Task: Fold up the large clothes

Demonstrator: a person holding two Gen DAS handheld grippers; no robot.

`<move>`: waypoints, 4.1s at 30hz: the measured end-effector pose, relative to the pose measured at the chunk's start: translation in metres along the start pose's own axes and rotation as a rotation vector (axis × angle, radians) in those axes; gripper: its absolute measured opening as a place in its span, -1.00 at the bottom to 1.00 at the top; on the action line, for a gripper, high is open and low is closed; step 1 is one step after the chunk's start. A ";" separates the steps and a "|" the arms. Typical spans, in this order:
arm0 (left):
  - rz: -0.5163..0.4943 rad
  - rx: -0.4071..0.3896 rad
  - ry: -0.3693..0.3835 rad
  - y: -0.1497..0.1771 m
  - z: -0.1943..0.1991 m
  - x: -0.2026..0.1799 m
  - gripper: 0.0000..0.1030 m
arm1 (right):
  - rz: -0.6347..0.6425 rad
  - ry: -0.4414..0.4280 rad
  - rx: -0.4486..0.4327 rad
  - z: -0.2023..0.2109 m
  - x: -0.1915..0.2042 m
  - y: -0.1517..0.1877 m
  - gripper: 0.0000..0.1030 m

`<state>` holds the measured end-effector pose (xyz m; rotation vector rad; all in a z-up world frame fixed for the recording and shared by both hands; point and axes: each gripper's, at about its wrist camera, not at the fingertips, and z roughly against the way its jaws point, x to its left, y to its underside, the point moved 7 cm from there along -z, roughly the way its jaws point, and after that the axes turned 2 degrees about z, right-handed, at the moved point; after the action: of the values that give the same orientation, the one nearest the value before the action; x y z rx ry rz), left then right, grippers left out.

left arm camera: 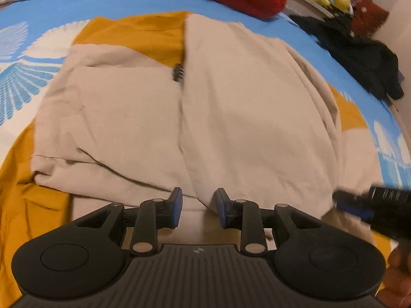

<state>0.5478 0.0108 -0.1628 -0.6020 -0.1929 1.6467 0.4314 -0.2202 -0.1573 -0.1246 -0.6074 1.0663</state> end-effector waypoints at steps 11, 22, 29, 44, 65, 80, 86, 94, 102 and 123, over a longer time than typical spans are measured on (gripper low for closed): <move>0.283 -0.038 -0.184 -0.025 0.010 0.076 -0.51 | -0.087 0.066 0.014 0.006 -0.019 -0.002 -0.48; 0.256 -0.170 -0.175 -0.053 0.076 0.083 -0.44 | -0.100 0.082 -0.159 0.067 -0.027 -0.022 -0.47; -0.067 -0.532 -0.064 -0.050 0.216 0.025 -0.43 | 0.174 0.005 -0.515 0.192 0.005 -0.048 -0.47; -0.146 -0.599 0.016 0.218 0.405 0.087 -0.38 | 0.335 -0.011 -0.923 0.521 -0.098 0.086 -0.43; 0.065 -0.215 -0.076 0.241 0.293 0.156 -0.48 | 0.197 0.055 -0.398 0.349 -0.209 0.187 -0.43; 0.256 0.061 -0.210 0.269 0.229 0.213 -0.25 | 0.023 0.169 -0.081 0.251 -0.259 0.195 -0.43; 0.196 0.071 -0.231 0.276 0.223 0.207 -0.25 | 0.047 0.201 -0.036 0.243 -0.261 0.207 -0.42; 0.166 0.042 -0.208 0.277 0.231 0.196 -0.79 | 0.039 0.159 -0.030 0.244 -0.259 0.210 -0.99; 0.223 0.052 -0.223 0.280 0.231 0.206 -0.50 | -0.073 0.174 -0.097 0.260 -0.274 0.204 -0.64; 0.204 0.072 -0.219 0.281 0.221 0.201 -0.46 | 0.029 0.145 -0.025 0.244 -0.257 0.208 -0.66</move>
<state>0.1844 0.2008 -0.1585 -0.3955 -0.2364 1.9099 0.0537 -0.3820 -0.1381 -0.2315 -0.4896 1.0682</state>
